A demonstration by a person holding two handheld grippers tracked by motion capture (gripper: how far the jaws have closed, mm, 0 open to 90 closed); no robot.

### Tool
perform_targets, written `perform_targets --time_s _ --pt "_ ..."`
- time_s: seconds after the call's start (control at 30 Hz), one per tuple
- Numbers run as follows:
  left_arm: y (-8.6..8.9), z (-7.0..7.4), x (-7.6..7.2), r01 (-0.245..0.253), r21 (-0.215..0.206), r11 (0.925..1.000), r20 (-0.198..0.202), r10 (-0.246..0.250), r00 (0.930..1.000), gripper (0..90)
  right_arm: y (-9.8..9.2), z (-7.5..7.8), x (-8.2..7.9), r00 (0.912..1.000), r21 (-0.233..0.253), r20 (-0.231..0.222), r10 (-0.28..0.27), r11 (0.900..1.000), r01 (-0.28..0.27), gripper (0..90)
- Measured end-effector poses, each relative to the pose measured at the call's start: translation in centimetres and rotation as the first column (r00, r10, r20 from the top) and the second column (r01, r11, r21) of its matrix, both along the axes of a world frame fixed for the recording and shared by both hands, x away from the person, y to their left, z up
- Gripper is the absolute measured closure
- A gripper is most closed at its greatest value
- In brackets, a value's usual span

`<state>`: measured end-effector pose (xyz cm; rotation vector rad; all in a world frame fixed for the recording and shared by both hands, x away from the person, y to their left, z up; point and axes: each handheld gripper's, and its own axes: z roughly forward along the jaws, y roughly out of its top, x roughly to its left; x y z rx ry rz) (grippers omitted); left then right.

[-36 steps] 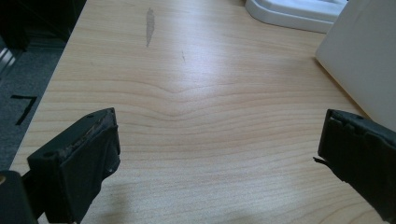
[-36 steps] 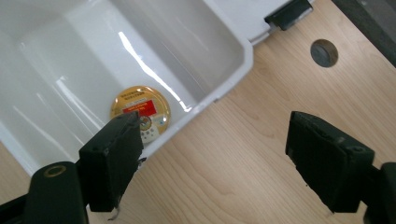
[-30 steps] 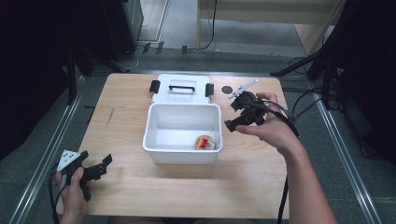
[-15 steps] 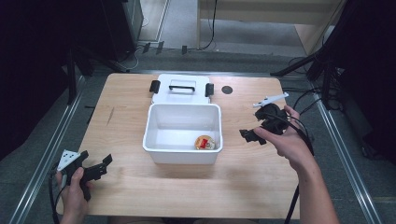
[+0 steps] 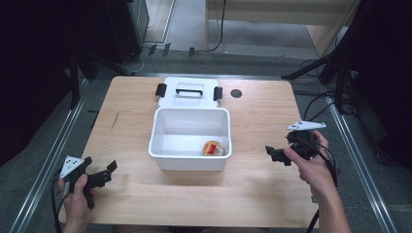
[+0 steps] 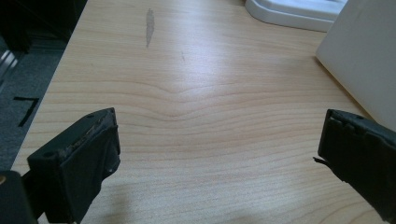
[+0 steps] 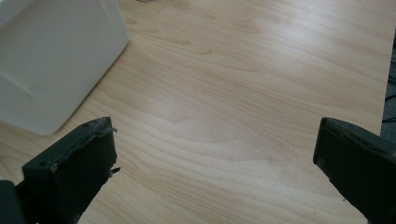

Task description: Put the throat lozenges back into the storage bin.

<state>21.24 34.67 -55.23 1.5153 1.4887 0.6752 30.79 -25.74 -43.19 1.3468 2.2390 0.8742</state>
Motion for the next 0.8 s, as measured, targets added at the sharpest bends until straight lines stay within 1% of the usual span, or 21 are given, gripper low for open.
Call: perform_targets --time_s 0.1,0.13,0.17,0.2,0.4,0.47,0.63,0.8 --pt "0.0 0.0 0.0 0.000 -0.003 1.0000 0.000 0.000 1.0000 0.0 -1.0 -1.1 -0.9 1.0000 0.021 0.008 -0.005 1.000 0.005 0.0" --pt "0.0 0.0 0.0 0.000 -0.002 1.0000 0.000 0.000 1.0000 0.0 -1.6 -1.7 -1.4 0.9998 0.047 0.011 -0.014 0.999 0.014 0.0" --pt "0.0 0.0 0.0 0.002 -0.001 1.0000 0.000 -0.002 1.0000 0.0 -1.6 -1.7 -1.4 0.9998 0.047 0.011 -0.014 0.999 0.014 0.0" --pt "0.0 0.0 0.0 0.001 0.000 1.0000 0.000 -0.001 1.0000 0.0 -2.0 -2.2 -1.8 0.9997 0.060 0.013 -0.018 0.998 0.017 0.0" --pt "-0.1 0.0 0.0 0.002 0.005 1.0000 -0.002 -0.002 1.0000 0.0 -3.7 -4.0 -3.2 0.9983 0.082 0.040 -0.043 0.996 0.039 0.0" --pt "-0.1 0.0 0.0 0.002 0.006 1.0000 -0.002 -0.002 1.0000 0.0 -4.2 -4.8 -3.6 0.9971 0.090 0.045 -0.062 0.994 0.057 0.0" --pt "-0.1 0.0 0.0 0.000 0.006 1.0000 0.001 0.000 1.0000 0.0 -5.4 -6.4 -4.6 0.9949 0.119 0.046 -0.089 0.989 0.083 0.0" --pt "-0.1 0.0 0.0 0.001 0.010 1.0000 0.002 -0.001 1.0000 0.0 -6.4 -7.7 -5.5 0.9932 0.142 0.047 -0.107 0.985 0.099 0.1"
